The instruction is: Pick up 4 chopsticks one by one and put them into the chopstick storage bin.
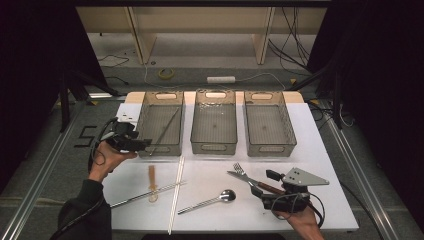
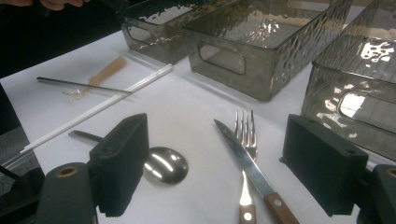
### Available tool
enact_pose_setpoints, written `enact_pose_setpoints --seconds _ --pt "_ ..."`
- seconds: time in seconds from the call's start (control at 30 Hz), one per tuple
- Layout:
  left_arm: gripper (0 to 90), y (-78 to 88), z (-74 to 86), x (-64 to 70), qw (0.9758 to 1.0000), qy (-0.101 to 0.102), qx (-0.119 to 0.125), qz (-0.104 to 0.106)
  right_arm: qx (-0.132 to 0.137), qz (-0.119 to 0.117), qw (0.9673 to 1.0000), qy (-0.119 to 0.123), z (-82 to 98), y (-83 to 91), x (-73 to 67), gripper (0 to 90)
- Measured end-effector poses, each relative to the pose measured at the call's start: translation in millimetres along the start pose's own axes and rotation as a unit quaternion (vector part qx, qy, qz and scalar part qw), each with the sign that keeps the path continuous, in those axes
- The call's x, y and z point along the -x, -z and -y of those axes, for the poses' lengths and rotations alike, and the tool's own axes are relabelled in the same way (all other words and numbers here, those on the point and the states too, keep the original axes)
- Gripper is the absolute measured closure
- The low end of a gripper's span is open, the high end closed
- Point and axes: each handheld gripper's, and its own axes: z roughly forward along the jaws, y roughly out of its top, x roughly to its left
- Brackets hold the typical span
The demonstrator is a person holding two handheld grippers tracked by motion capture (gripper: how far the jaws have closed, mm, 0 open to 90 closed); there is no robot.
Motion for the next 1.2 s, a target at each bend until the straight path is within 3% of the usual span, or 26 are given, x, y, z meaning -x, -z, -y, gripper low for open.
enact_pose_setpoints --seconds 0.17,0.47,0.63,0.83,1.0,1.2 --pt "29.6 15.4 1.7 8.0 0.9999 -0.010 0.002 0.008 0.000 0.000 1.0000 0.000 -0.1 0.0 -0.3 23.7" --pt "24.8 28.2 6.6 20.3 0.9995 -0.022 -0.004 0.020 0.000 0.000 1.0000 -0.001 -0.3 0.5 -0.3 23.7" --pt "23.7 35.2 10.0 28.7 0.9987 -0.039 -0.013 0.029 0.001 0.001 1.0000 -0.002 -0.5 0.8 -0.3 23.7" --pt "21.2 41.8 16.8 39.1 0.9973 -0.059 -0.030 0.030 0.000 0.000 1.0000 -0.001 -0.5 1.2 -1.1 23.7" --pt "20.9 45.7 25.1 42.8 0.9966 -0.063 -0.041 0.033 -0.001 0.001 1.0000 0.001 -0.6 1.2 -1.2 23.7" --pt "21.1 43.9 34.5 47.8 0.9939 -0.077 -0.071 0.035 0.000 0.001 1.0000 0.004 -0.6 1.1 -1.3 23.7"
